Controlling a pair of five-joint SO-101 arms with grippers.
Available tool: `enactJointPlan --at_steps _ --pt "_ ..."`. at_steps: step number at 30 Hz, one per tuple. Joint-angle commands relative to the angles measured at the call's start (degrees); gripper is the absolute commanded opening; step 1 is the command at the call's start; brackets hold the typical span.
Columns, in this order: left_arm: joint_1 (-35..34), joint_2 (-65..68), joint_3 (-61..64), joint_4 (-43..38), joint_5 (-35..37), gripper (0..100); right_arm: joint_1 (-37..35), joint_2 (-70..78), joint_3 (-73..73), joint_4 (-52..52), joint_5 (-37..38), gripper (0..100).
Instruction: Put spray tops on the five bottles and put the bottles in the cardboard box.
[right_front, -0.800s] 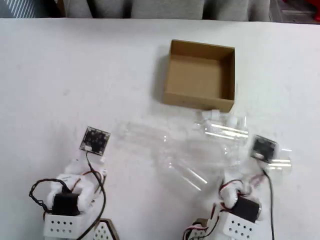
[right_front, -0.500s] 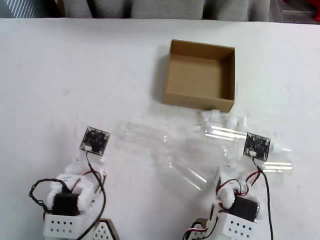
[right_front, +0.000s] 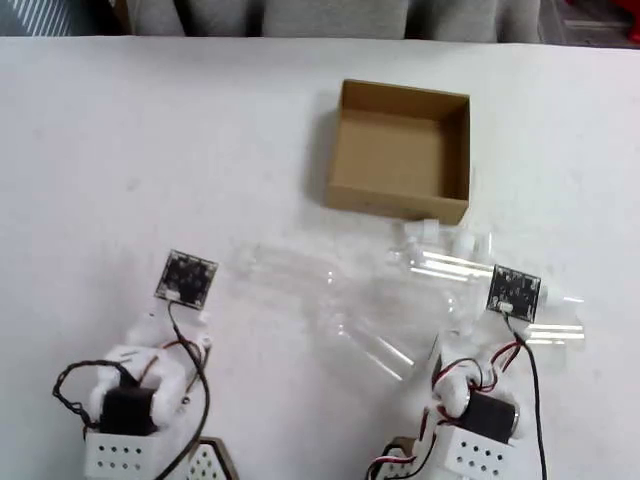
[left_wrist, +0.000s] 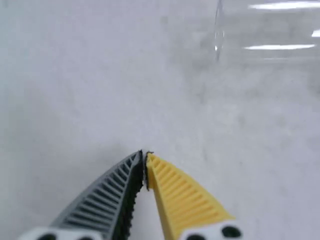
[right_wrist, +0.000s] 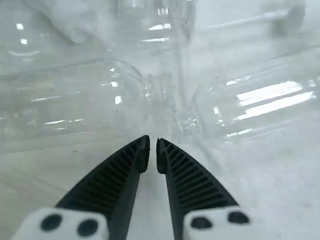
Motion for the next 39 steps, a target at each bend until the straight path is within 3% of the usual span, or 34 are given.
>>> enactJointPlan --at_steps 1,4,10,18,24,28,33,36,39 --pt "-0.6 0.0 -5.0 -2.4 -0.1 3 -0.3 -0.4 0.4 0.3 0.4 1.8" --pt "-0.5 0.0 -5.3 -2.7 -1.2 3 -0.3 -0.4 0.4 0.3 0.4 1.8" --pt "-0.1 0.0 -5.4 -9.1 -19.8 3 -0.3 -0.4 0.4 0.3 0.4 1.8" --pt "2.2 2.1 -13.5 -10.4 -20.7 3 -0.6 -0.4 0.4 0.3 0.4 1.8" --pt "7.1 25.3 -32.3 -8.5 -20.4 3 -0.6 -0.4 0.4 0.3 0.4 1.8" --pt "14.8 44.2 -45.4 -1.8 -21.2 3 -0.5 -0.4 0.4 0.3 0.4 1.8" --pt "23.9 58.5 -52.9 2.5 -30.4 13 -0.4 -0.4 0.4 0.3 0.4 1.8" --pt "26.9 64.0 -53.2 2.4 -36.7 20 -0.5 -0.4 0.4 0.3 0.4 1.8" --pt "28.4 67.9 -53.6 -1.0 -42.8 20 -0.5 -0.4 0.4 0.3 0.4 1.8"
